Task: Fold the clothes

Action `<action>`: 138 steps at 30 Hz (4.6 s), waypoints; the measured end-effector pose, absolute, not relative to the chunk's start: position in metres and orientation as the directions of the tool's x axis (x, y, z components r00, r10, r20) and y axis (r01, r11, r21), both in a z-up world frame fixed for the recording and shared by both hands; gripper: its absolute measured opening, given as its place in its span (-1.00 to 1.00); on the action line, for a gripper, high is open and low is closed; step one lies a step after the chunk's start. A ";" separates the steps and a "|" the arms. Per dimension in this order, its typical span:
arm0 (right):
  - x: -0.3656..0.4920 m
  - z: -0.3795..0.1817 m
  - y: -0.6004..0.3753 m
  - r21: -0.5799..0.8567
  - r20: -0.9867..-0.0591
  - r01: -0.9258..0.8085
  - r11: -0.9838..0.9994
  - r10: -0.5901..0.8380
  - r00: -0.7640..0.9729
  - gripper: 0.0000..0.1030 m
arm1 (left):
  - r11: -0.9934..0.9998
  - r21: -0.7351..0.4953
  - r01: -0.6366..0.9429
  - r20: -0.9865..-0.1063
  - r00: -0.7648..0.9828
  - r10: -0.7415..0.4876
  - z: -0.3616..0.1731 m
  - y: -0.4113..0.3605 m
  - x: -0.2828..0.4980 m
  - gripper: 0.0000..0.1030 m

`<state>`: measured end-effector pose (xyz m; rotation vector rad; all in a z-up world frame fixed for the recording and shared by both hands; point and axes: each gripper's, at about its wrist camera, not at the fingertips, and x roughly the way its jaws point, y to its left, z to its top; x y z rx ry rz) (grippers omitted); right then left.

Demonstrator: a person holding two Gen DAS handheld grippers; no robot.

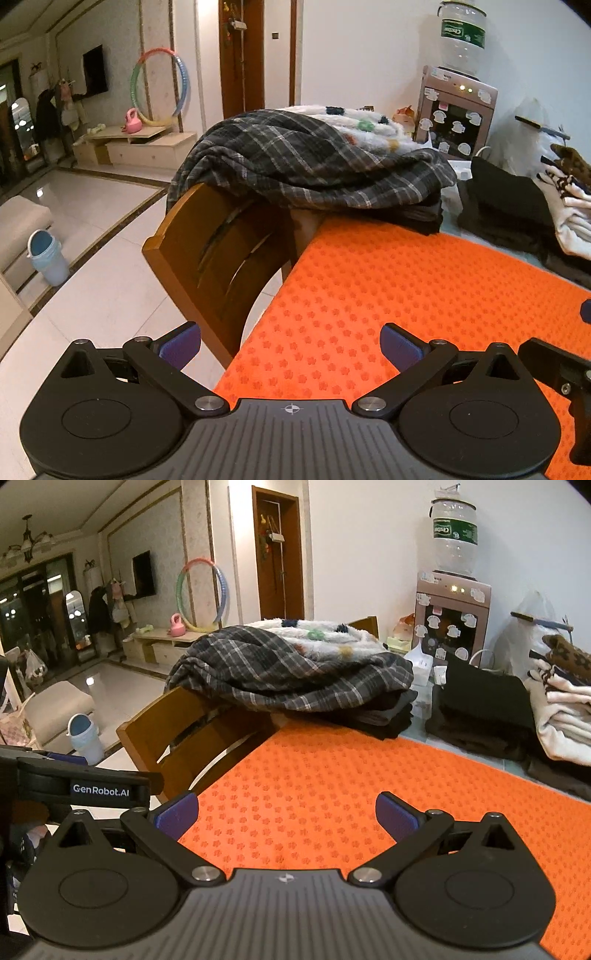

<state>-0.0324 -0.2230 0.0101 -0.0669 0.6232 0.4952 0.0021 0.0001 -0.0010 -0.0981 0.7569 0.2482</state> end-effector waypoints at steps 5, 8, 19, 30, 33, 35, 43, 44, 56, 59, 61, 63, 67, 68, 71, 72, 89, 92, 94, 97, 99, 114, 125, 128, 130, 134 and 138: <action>-0.019 0.009 -0.217 0.083 -0.584 -0.429 0.899 0.393 0.710 0.99 | 0.972 -0.020 -0.236 -0.697 0.700 0.155 -0.008 0.001 0.016 0.99; -0.012 0.008 -0.216 0.078 -0.588 -0.420 0.904 0.382 0.713 0.99 | 0.974 -0.033 -0.223 -0.701 0.700 0.136 -0.011 0.002 0.024 0.99; 0.033 0.005 -0.220 0.023 -0.600 -0.452 0.892 0.373 0.707 0.99 | 0.959 -0.038 -0.282 -0.699 0.693 0.177 -0.018 -0.010 0.056 0.99; 0.062 -0.016 -0.223 0.076 -0.644 -0.449 0.891 0.387 0.660 0.99 | 0.971 -0.003 -0.239 -0.755 0.637 0.154 -0.030 -0.018 0.077 0.99; 0.063 -0.019 -0.225 0.086 -0.651 -0.426 0.901 0.375 0.660 0.99 | 0.973 -0.026 -0.228 -0.751 0.647 0.131 -0.032 -0.017 0.081 0.99; 0.063 -0.021 -0.226 0.092 -0.656 -0.412 0.907 0.366 0.660 0.99 | 0.974 -0.039 -0.225 -0.745 0.656 0.121 -0.033 -0.017 0.082 0.99; 0.062 -0.021 -0.227 0.089 -0.663 -0.380 0.921 0.340 0.667 0.99 | 0.976 -0.034 -0.215 -0.759 0.640 0.115 -0.035 -0.012 0.085 0.99; 0.062 -0.021 -0.227 0.089 -0.664 -0.377 0.922 0.337 0.667 0.99 | 0.976 -0.034 -0.214 -0.761 0.639 0.114 -0.036 -0.011 0.086 0.99; 0.065 -0.024 -0.219 0.080 -0.689 -0.374 0.924 0.322 0.649 0.99 | 0.977 -0.044 -0.211 -0.765 0.636 0.102 -0.045 0.004 0.094 0.99; 0.068 -0.027 -0.216 0.082 -0.702 -0.373 0.924 0.319 0.636 0.99 | 0.976 -0.034 -0.217 -0.766 0.633 0.114 -0.045 0.019 0.104 0.99; 0.072 -0.029 -0.215 0.088 -0.710 -0.369 0.925 0.318 0.628 0.99 | 0.975 -0.035 -0.221 -0.767 0.631 0.115 -0.043 0.033 0.115 0.99; 0.076 -0.031 -0.215 0.098 -0.718 -0.360 0.928 0.317 0.620 0.99 | 0.973 -0.024 -0.229 -0.760 0.636 0.131 -0.039 0.048 0.127 0.99; 0.084 -0.036 -0.218 0.121 -0.732 -0.329 0.936 0.308 0.608 0.99 | 0.968 0.023 -0.251 -0.730 0.658 0.188 -0.025 0.079 0.161 0.99; 0.086 -0.037 -0.219 0.123 -0.735 -0.318 0.940 0.301 0.608 0.99 | 0.966 0.036 -0.255 -0.719 0.665 0.202 -0.021 0.086 0.169 0.99; 0.094 -0.039 -0.223 0.128 -0.742 -0.281 0.951 0.280 0.609 0.99 | 0.961 0.048 -0.273 -0.702 0.675 0.227 -0.010 0.109 0.199 0.99; 0.095 -0.040 -0.224 0.129 -0.744 -0.269 0.954 0.273 0.610 0.99 | 0.959 0.046 -0.280 -0.703 0.673 0.230 -0.007 0.117 0.210 0.99; 0.120 -0.056 -0.240 0.146 -0.780 -0.108 0.983 0.181 0.599 0.99 | 0.843 -0.098 -0.529 -0.695 0.643 0.323 0.016 0.214 0.363 0.99; 0.121 -0.058 -0.242 0.152 -0.784 -0.092 0.984 0.177 0.595 0.99 | 0.818 -0.088 -0.568 -0.688 0.629 0.362 0.016 0.220 0.382 0.99; 0.122 -0.059 -0.243 0.152 -0.786 -0.084 0.985 0.173 0.594 0.99 | 0.800 -0.087 -0.593 -0.688 0.616 0.382 0.015 0.225 0.395 0.99; 0.124 -0.060 -0.243 0.153 -0.789 -0.078 0.985 0.169 0.591 0.99 | 0.778 -0.077 -0.624 -0.715 0.578 0.393 0.007 0.235 0.414 0.99; 0.125 -0.060 -0.243 0.150 -0.789 -0.082 0.985 0.169 0.591 0.99 | 0.763 -0.070 -0.642 -0.736 0.550 0.396 0.001 0.243 0.423 1.00; 0.126 -0.062 -0.243 0.149 -0.783 -0.087 0.985 0.172 0.598 0.99 | 0.785 -0.139 -0.603 -0.724 0.603 0.336 -0.002 0.244 0.388 -0.75; 0.119 -0.057 -0.244 0.158 -0.770 -0.097 0.983 0.184 0.611 0.99 | 0.770 -0.231 -0.595 -0.703 0.649 0.291 0.006 0.246 0.265 -0.86; 0.117 -0.056 -0.243 0.160 -0.767 -0.109 0.981 0.193 0.611 0.99 | 0.769 -0.237 -0.594 -0.723 0.636 0.269 -0.002 0.243 0.230 -0.90; 0.116 -0.056 -0.241 0.161 -0.766 -0.116 0.980 0.198 0.611 0.99 | 0.769 -0.241 -0.592 -0.747 0.619 0.242 -0.013 0.236 0.208 -0.90; 0.115 -0.057 -0.240 0.162 -0.766 -0.127 0.978 0.206 0.608 0.99 | 0.801 -0.196 -0.566 -0.769 0.596 0.233 -0.026 0.210 0.177 -0.89; 0.114 -0.056 -0.239 0.163 -0.766 -0.137 0.977 0.213 0.607 0.99 | 0.875 -0.121 -0.469 -0.722 0.647 0.247 -0.008 0.184 0.170 -0.43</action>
